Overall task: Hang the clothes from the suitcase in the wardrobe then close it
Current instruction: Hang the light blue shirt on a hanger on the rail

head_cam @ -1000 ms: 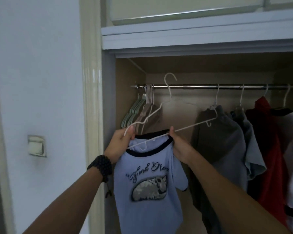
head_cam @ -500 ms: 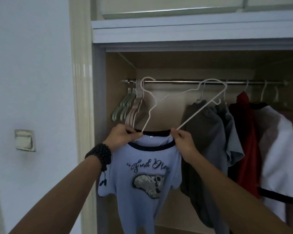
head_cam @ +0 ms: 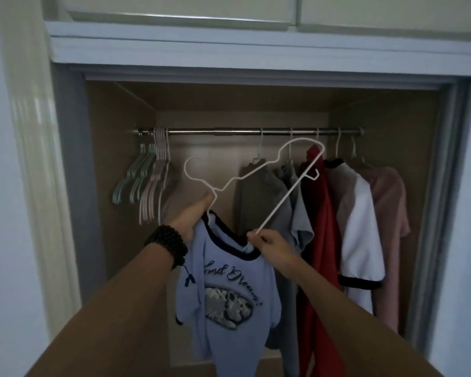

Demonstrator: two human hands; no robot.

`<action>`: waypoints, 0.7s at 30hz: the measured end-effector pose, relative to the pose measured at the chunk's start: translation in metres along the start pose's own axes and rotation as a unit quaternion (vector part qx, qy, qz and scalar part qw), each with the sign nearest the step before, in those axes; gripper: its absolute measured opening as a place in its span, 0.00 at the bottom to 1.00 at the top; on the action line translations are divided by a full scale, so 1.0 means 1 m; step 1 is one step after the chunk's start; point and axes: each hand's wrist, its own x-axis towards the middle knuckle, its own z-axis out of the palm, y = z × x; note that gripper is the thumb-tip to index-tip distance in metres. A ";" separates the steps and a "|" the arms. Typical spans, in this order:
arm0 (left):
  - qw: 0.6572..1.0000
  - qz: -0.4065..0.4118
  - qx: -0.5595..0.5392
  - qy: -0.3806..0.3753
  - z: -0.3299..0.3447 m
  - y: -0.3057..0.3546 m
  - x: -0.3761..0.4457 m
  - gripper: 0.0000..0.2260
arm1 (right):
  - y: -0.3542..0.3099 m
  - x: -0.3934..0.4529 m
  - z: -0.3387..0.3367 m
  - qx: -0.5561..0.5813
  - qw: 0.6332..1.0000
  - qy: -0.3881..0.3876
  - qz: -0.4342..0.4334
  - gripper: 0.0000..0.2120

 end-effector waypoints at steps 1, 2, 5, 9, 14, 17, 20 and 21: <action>1.000 0.021 0.002 0.013 0.004 0.001 0.001 0.16 | 0.002 -0.001 -0.003 -0.002 1.000 0.003 0.004 0.20; 0.999 0.044 0.004 0.011 0.009 0.003 0.001 0.12 | 0.001 -0.004 -0.006 -0.008 1.000 0.004 0.007 0.20; 0.998 0.043 -0.022 -0.029 0.018 0.013 -0.001 0.10 | 0.007 -0.007 -0.010 -0.005 1.000 0.011 0.024 0.19; 0.990 0.069 0.080 -0.089 0.022 0.014 0.001 0.18 | 0.010 -0.010 -0.011 -0.036 0.998 -0.023 0.051 0.18; 0.979 0.103 0.151 -0.091 -0.012 0.019 -0.001 0.19 | 0.018 -0.005 -0.044 -0.040 0.996 -0.014 0.083 0.07; 0.975 0.107 0.186 -0.062 -0.045 0.016 -0.003 0.18 | 0.021 0.003 -0.070 -0.012 0.984 0.131 0.122 0.10; 0.983 0.066 0.154 -0.069 -0.059 0.006 -0.007 0.14 | 0.013 0.015 -0.080 0.044 0.976 0.148 0.151 0.11; 0.985 0.053 0.145 -0.071 -0.062 0.001 -0.006 0.13 | 0.008 0.019 -0.080 0.061 0.975 0.146 0.157 0.09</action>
